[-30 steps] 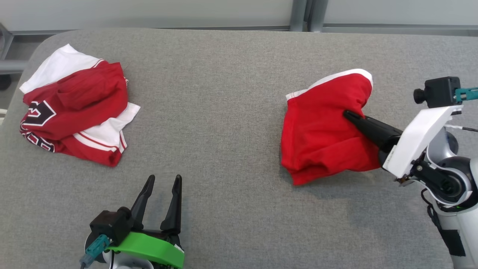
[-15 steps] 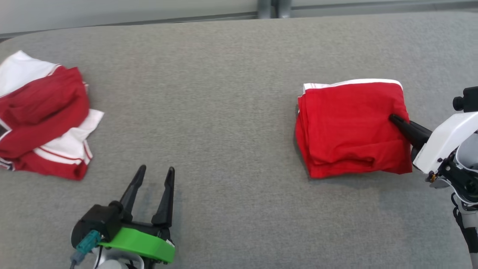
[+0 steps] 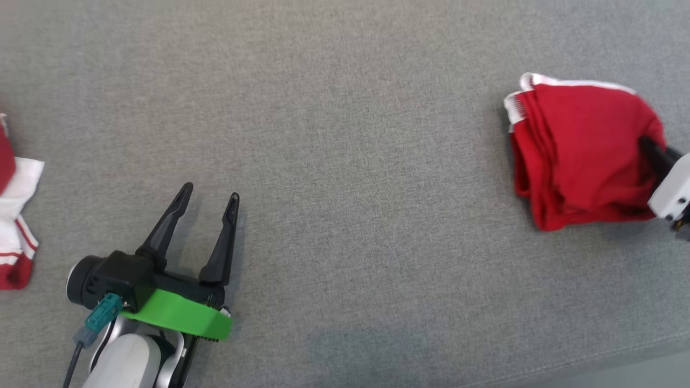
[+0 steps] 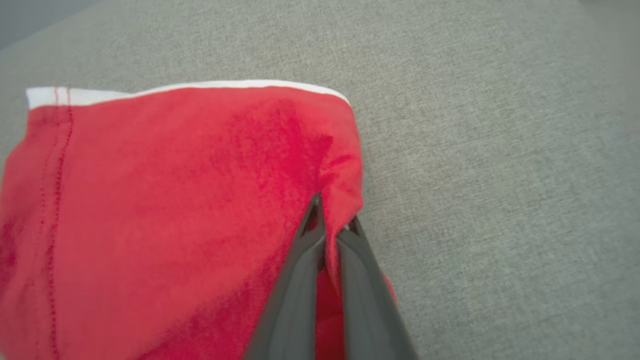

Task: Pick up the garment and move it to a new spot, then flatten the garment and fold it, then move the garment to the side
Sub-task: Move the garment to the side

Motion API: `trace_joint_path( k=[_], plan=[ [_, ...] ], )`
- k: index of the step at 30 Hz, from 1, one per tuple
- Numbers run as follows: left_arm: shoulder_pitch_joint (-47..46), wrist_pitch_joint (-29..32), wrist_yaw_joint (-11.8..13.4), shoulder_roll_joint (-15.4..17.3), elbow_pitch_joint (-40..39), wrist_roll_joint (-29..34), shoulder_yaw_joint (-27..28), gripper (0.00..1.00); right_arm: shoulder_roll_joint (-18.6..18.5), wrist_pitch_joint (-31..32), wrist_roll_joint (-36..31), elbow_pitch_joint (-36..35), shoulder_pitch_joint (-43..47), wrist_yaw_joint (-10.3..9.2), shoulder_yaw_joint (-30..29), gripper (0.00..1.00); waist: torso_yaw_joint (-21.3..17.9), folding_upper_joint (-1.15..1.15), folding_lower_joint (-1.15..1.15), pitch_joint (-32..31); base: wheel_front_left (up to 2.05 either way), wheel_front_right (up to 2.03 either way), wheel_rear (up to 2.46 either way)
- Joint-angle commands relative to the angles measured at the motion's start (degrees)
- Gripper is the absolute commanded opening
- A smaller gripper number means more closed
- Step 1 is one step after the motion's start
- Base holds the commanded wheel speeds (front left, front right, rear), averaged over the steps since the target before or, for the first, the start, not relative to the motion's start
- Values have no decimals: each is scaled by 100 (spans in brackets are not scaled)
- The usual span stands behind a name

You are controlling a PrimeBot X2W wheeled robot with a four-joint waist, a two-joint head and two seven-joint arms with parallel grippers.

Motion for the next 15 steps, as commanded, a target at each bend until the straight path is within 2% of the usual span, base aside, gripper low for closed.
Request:
trace_joint_path(
  k=[1, 10, 15],
  plan=[
    [-106, -15, -30, 49, -46, 60, 19, 100, -69, -63, -129, 90, -212, 2, -75, 0, -206, 42, 0, 407, 0, 0, 0],
    [-282, 53, -40, 189, -208, 191, -48, 100, -803, -228, -1311, 693, -1111, 1, -518, 0, 58, 42, 0, 870, 0, 0, 0],
    [-290, 74, 18, 164, -218, 190, -93, 100, -1272, -381, -1937, 1020, -1254, 1, -492, 0, 303, 42, 0, 936, 0, 0, 0]
  ],
)
